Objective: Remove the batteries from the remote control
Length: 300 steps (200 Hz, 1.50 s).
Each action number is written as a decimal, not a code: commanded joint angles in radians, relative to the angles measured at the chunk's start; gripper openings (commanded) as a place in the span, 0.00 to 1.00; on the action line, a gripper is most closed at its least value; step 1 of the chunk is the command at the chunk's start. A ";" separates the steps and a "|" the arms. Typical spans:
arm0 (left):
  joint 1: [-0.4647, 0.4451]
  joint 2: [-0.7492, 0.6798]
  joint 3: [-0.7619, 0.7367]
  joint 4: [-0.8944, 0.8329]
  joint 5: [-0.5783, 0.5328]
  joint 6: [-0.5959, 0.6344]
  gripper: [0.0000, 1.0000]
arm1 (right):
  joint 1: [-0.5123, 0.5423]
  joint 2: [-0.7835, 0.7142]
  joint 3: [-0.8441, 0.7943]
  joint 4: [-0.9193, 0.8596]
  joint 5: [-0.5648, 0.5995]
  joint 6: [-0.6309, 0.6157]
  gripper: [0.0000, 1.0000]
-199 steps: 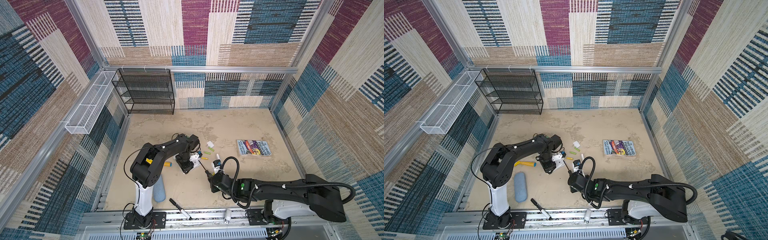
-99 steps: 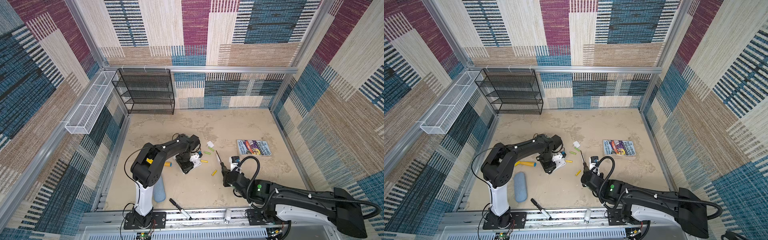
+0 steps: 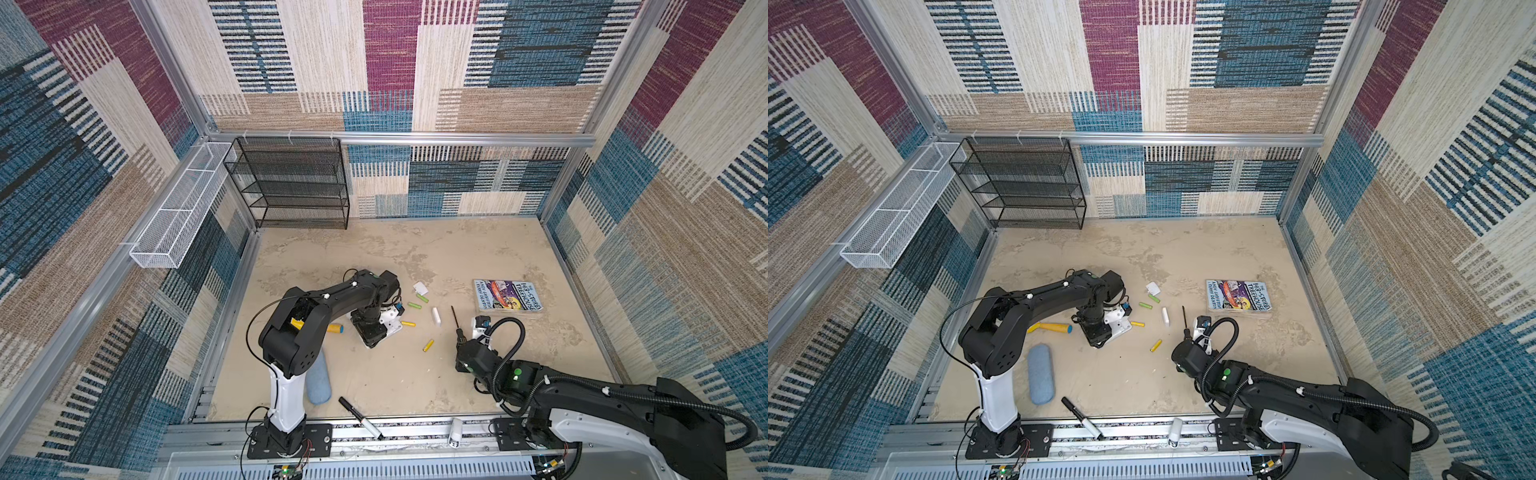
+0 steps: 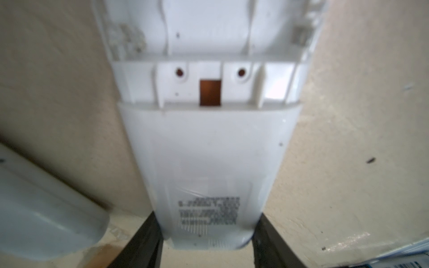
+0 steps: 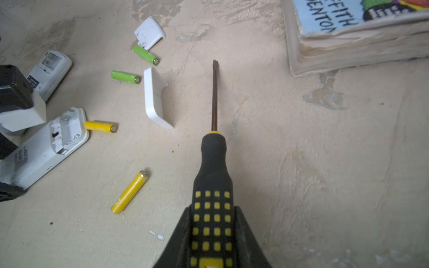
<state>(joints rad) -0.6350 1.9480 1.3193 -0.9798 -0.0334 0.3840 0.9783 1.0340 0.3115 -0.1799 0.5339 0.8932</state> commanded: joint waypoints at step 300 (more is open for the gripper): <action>0.009 -0.172 0.029 0.032 0.024 -0.020 0.99 | -0.003 -0.048 0.029 -0.011 -0.034 -0.026 1.00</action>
<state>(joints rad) -0.6304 1.7897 1.3342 -0.9546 -0.0349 0.3660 0.9756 1.0168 0.3210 -0.1421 0.4633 0.8955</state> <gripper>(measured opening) 0.991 0.957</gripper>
